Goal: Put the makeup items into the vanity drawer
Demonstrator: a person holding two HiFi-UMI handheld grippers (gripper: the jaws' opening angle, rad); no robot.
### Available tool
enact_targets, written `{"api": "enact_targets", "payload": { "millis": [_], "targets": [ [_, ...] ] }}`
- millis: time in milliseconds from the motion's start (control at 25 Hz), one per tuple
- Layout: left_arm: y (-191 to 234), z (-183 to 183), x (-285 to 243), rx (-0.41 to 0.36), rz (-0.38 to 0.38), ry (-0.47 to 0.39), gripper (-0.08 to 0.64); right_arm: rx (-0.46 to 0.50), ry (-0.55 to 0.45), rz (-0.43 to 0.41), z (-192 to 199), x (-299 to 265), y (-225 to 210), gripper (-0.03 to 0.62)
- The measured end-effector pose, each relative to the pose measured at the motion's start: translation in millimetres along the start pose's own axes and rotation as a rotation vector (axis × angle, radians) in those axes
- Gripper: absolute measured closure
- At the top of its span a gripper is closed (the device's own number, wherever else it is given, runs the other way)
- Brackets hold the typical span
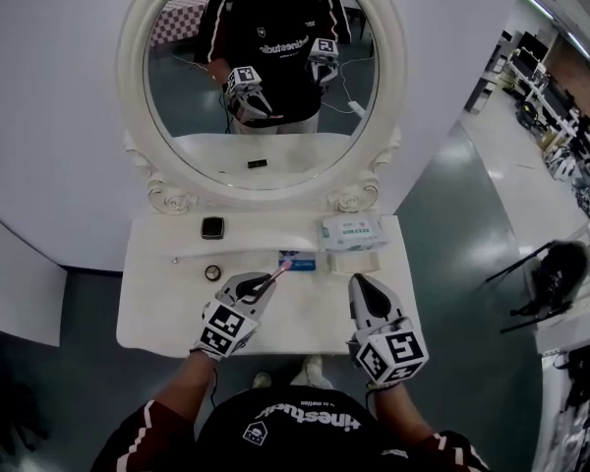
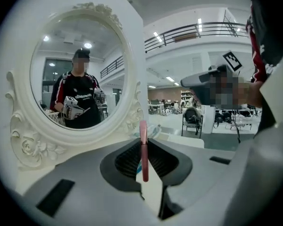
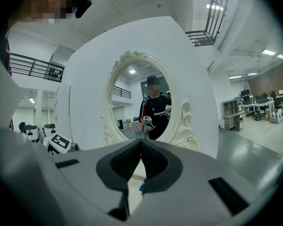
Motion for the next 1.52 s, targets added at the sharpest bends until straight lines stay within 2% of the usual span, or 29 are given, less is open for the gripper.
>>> {"api": "enact_targets", "payload": {
  "millis": [120, 280, 560, 760, 920, 1200, 1520],
  "targets": [
    [13.9, -12.1, 7.1, 0.049, -0.048, -0.044, 0.512, 0.002, -0.008, -0.016, -3.3, -5.3, 1.1, 0.589],
    [28.0, -26.8, 22.2, 0.19, -0.076, -0.097, 0.512, 0.009, -0.027, -0.033, -10.7, -9.1, 4.4, 0.589],
    [46.5, -70.1, 51.9, 0.225, -0.165, -0.232, 0.512, 0.007, -0.058, -0.05, -25.1, -11.6, 1.1, 0.589],
    [51.6, -93.0, 64.1, 0.199, -0.211, -0.308, 0.512, 0.054, -0.052, -0.036, -30.6, -10.6, -5.9, 0.589],
    [49.3, -99.8, 60.0, 0.186, -0.211, -0.321, 0.512, 0.043, -0.061, -0.026, -31.8, -6.6, -13.5, 0.589],
    [34.4, -110.2, 39.2, 0.153, -0.176, -0.325, 0.512, 0.037, -0.068, 0.013, -31.2, 7.9, -33.3, 0.589],
    [3.3, -117.0, 4.4, 0.076, -0.098, -0.307, 0.511, 0.017, -0.089, 0.085, -28.2, 40.4, -64.1, 0.589]
  ]
}}
Point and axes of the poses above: the fingertips, and each gripper's own axes: x backward along the fingers, y to its left, z out of its underside, the point moved 3 cm from there along x, backward along the fingers, and after that the axes turned 13 degrees about -z, right-handed, at the moved point
